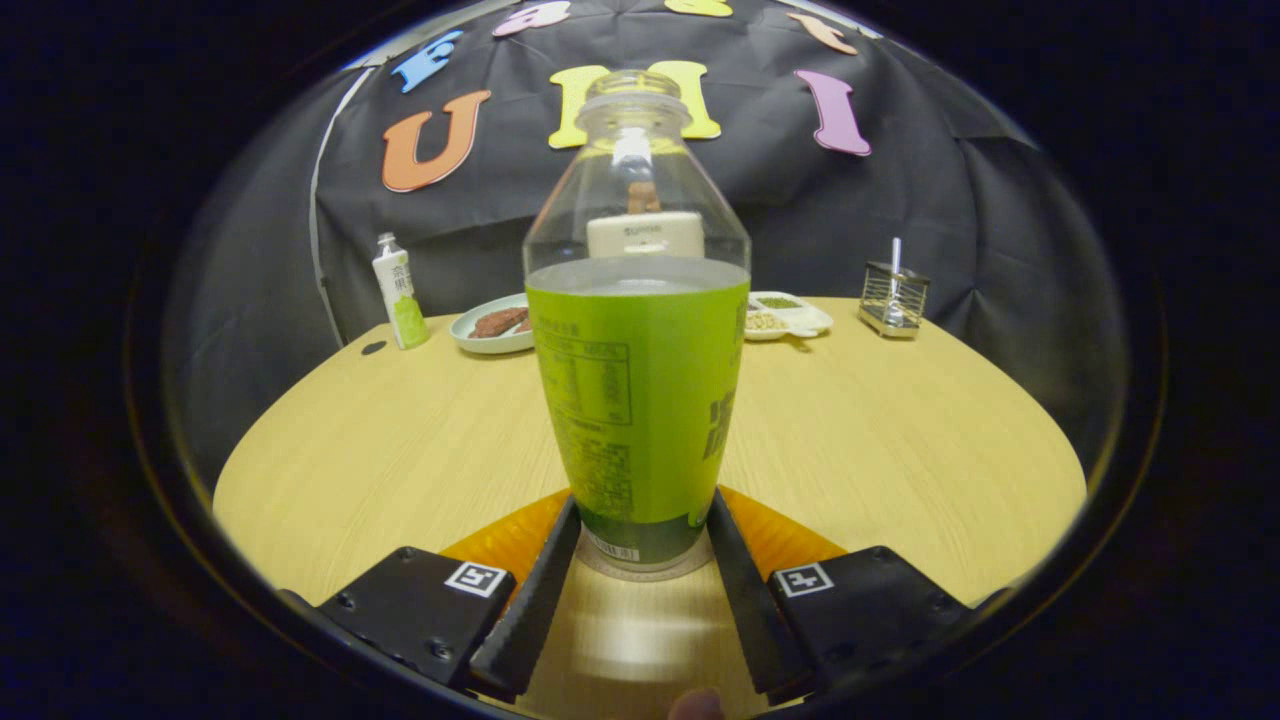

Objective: Take the bottle from table, then pour the juice into the cup, finally place the bottle on the coaster

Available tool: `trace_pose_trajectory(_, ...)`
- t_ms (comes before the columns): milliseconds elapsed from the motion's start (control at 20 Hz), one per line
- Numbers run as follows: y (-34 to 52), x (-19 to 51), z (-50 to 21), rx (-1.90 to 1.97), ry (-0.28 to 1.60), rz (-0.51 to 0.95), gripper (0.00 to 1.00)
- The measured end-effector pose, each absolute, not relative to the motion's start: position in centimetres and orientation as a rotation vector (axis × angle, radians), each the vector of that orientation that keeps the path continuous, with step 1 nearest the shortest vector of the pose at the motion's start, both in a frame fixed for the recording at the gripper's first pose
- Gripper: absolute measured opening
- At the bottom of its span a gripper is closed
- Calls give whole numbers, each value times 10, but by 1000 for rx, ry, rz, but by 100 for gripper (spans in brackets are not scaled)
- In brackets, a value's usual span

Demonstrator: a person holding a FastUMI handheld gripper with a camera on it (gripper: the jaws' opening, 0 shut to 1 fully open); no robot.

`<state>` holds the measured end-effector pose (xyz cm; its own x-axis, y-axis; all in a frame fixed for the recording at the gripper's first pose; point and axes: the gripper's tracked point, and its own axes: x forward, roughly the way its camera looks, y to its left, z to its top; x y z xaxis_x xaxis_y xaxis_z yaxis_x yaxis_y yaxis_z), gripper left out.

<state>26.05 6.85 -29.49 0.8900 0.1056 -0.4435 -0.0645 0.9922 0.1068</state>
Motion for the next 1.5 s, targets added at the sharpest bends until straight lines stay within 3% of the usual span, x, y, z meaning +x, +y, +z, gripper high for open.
trace_pose_trajectory(300,70,259,-301,58,498,87,95)
trace_pose_trajectory(900,67,213,-280,35,491,100,95)
trace_pose_trajectory(1500,70,96,-140,13,320,111,100)
